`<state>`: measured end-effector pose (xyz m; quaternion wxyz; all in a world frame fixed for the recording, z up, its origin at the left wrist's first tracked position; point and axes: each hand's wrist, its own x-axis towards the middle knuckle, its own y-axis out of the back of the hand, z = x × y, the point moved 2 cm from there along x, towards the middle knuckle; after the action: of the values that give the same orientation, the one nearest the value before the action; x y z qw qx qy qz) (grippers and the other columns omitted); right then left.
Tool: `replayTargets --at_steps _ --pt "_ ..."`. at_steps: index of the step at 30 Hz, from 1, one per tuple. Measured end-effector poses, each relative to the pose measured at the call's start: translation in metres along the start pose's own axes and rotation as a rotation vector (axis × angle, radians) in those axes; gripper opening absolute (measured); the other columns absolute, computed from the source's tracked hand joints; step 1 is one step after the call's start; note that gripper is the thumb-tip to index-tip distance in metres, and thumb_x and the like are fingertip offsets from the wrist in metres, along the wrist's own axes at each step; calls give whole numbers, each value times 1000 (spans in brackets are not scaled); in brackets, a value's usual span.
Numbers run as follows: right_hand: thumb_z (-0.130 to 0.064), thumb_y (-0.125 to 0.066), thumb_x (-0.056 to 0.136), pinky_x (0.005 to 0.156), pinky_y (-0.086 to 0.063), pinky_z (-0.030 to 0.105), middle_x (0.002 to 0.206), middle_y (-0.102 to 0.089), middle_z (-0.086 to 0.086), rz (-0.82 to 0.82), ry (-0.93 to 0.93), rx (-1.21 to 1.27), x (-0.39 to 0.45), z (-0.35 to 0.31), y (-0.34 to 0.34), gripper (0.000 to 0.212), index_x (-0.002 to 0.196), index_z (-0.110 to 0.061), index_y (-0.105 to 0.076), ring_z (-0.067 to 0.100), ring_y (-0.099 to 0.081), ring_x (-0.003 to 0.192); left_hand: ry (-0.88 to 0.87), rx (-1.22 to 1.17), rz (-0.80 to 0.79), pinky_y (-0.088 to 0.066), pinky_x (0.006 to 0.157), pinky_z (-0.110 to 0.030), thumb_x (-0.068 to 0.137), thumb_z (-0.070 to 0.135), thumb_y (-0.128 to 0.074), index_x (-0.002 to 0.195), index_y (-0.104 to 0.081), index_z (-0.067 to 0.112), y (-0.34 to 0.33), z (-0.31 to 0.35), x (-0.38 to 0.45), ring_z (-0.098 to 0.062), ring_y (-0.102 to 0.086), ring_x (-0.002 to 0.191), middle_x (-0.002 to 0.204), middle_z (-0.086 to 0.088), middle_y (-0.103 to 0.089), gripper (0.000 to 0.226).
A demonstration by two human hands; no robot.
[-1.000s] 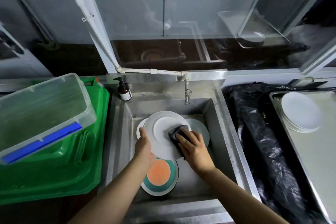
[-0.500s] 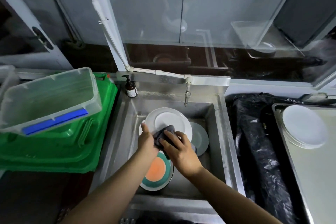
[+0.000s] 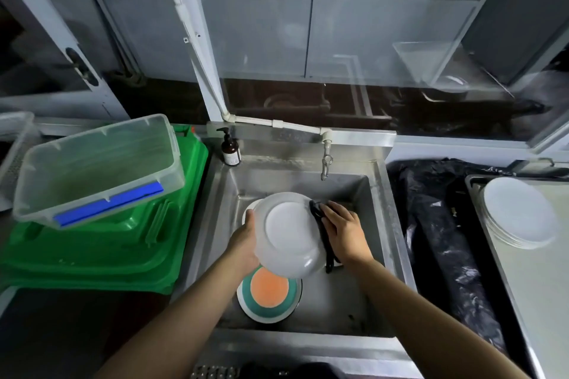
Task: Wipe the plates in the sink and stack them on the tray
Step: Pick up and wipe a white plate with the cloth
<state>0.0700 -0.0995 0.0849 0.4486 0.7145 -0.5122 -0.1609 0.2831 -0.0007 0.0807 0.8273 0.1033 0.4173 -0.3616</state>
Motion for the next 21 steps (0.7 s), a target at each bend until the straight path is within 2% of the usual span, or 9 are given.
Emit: replayTargets --at_steps 2,3,6,8,12,14,16,18,21 --pt "-13 -62 97 100 -46 40 134 -62 8 -19 -25 3 5 -13 -5 32 128 -14 -67 41 -55 106 -1 115 -15 -59 88 -55 84 76 -57 112 -71 17 8 2 6 -32 -75 89 100 -8 -78 66" --pt "-14 -61 97 99 -48 42 133 -62 6 -26 -28 4 6 -21 -9 32 128 -15 -67 40 -55 105 -3 181 -34 -60 87 -50 86 74 -56 109 -72 16 10 3 5 -31 -75 87 97 -8 -78 64" --pt "-20 -53 100 95 -49 43 133 -61 1 -33 13 -2 8 -50 -21 32 129 -19 -66 34 -52 104 -39 311 -42 -55 65 -30 100 61 -47 96 -69 19 8 3 -4 -24 -71 82 91 -3 -74 48" --pt "-26 -46 99 92 -49 40 129 -63 -1 -6 112 1 6 -73 -27 35 126 -21 -68 33 -53 100 -27 323 -43 -54 68 -30 101 62 -46 97 -68 18 5 0 -4 -24 -71 84 93 -5 -74 50" --pt "-29 -46 94 93 -45 35 124 -66 2 -43 271 26 -11 -112 -47 37 116 -18 -73 31 -57 100 -9 169 26 -58 75 -34 101 61 -44 113 -69 8 10 -9 4 -27 -70 89 101 -8 -73 60" --pt "-29 -52 94 95 -41 36 125 -66 3 -73 383 3 -24 -120 -58 33 116 -15 -72 28 -59 111 24 71 -9 -56 96 -45 99 64 -41 131 -61 10 15 -12 8 -28 -66 103 116 -8 -67 66" --pt "-24 -58 97 93 -41 36 125 -65 0 -60 547 -79 -38 -118 -65 25 117 -18 -71 26 -59 115 55 -51 -11 -51 106 -50 96 71 -38 137 -57 9 24 -13 20 -29 -65 109 124 -11 -65 76" --pt "-19 -47 102 91 -45 40 132 -61 0 -82 604 -118 -48 -109 -67 29 121 -22 -68 31 -57 111 129 -125 -34 -54 102 -50 86 86 -34 129 -66 5 30 -17 36 -34 -68 112 126 -17 -69 97" --pt "-27 -60 95 86 -49 45 146 -50 0 -121 562 -128 -56 -97 -64 35 131 -25 -61 36 -53 109 209 -201 -56 -57 91 -49 83 91 -29 119 -72 0 37 -18 47 -40 -70 108 116 -24 -73 108"
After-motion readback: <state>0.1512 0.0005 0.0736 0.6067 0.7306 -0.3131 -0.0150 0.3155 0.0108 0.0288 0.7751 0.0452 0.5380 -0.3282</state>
